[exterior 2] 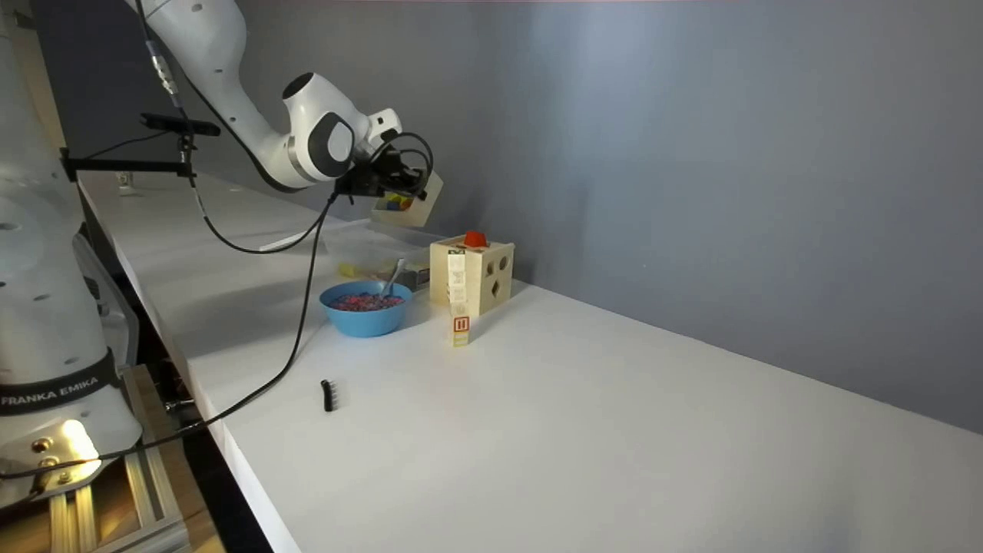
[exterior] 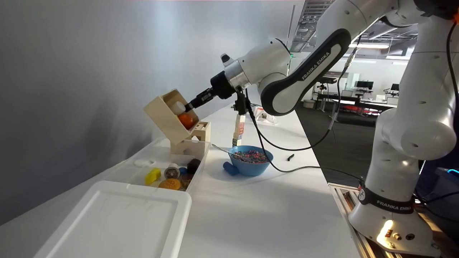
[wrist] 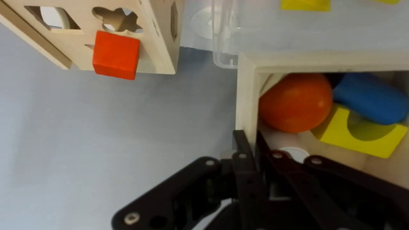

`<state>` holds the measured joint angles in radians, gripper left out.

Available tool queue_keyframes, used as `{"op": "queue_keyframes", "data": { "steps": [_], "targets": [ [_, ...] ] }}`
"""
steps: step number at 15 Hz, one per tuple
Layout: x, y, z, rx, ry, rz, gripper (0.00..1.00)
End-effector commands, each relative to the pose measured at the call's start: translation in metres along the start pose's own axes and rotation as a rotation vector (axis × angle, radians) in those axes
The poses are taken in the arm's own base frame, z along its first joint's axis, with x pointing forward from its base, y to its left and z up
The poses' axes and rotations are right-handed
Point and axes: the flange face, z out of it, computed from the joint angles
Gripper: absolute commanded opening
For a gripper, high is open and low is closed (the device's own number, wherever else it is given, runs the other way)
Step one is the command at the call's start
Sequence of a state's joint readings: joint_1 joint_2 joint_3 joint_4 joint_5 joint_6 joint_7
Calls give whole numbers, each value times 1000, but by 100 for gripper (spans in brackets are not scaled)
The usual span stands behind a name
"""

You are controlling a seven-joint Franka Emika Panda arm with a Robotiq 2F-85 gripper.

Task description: Remove the white lid from the clear container then place the objects in the wooden box into the container.

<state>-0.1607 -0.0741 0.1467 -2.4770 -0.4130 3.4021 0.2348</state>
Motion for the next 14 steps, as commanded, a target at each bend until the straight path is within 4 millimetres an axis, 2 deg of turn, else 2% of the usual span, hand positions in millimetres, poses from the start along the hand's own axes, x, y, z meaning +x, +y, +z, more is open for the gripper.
{"op": "queue_keyframes", "data": {
  "steps": [1, 2, 4, 7, 10, 14],
  "targets": [
    [0, -1, 0, 2, -1, -1, 2],
    [10, 17, -13, -37, 37, -32, 2],
    [17, 30, -24, -76, 91, -106, 2],
    [14, 41, -37, -143, 153, -219, 2],
    [0, 26, -41, -184, 188, -368, 2],
    [-25, -26, -42, -220, 257, -560, 2]
  ]
}}
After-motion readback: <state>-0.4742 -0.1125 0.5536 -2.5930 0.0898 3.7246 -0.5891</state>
